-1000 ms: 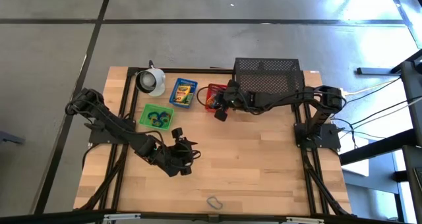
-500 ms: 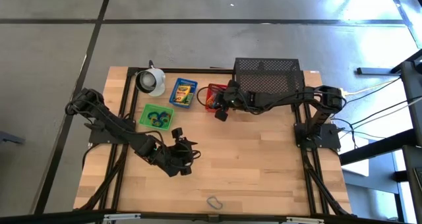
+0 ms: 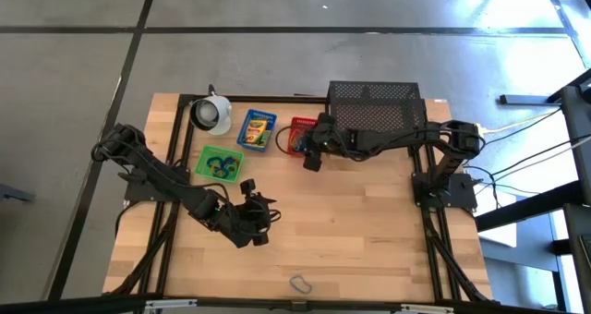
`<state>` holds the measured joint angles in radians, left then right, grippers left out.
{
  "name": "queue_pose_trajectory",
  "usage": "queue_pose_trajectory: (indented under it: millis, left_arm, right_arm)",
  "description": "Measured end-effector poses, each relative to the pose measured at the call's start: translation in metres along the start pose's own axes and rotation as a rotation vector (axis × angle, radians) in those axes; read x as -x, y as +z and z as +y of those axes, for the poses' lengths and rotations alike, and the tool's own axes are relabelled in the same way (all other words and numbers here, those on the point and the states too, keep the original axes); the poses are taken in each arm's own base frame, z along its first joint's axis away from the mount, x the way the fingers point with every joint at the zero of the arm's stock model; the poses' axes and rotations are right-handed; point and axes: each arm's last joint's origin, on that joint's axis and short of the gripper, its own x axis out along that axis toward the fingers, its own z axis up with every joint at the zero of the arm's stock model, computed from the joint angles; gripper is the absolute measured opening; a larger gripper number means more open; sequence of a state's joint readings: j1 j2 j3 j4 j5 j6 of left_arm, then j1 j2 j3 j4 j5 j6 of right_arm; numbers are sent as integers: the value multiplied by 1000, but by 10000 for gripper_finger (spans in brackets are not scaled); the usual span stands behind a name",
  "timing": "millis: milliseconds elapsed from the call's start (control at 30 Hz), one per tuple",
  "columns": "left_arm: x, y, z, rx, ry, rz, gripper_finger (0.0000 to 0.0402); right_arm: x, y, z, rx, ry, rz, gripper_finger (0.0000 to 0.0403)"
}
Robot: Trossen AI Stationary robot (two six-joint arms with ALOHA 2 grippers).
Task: Pick & Place Office Desk Supplies
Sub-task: Put the blue rubber band into the red bin
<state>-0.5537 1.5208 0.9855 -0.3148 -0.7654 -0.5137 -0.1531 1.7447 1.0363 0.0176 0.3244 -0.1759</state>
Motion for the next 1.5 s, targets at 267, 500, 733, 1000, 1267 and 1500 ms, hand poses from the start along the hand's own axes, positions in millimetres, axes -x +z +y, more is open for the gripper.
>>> queue_pose_trajectory:
  millis: [267,500,733,1000,1267,1500]
  left_arm:
    - [0,0,0,1,0,-1,148]
    - [0,0,0,1,-1,-1,148]
    - [0,0,-2,20,-26,2,148]
    - [-7,-11,-23,22,-198,79,155]
    - [-33,-48,-70,-24,-502,202,189]
    - [-51,-73,-102,-108,-642,113,222]
  right_arm:
    - [23,10,6,56,-114,-13,226]
    - [90,32,25,-25,-18,-138,215]
    - [150,34,59,-322,514,-113,208]
    - [189,21,118,-238,752,-54,207]
    - [216,0,165,-170,662,-82,207]
    - [221,-13,186,-216,637,-45,207]
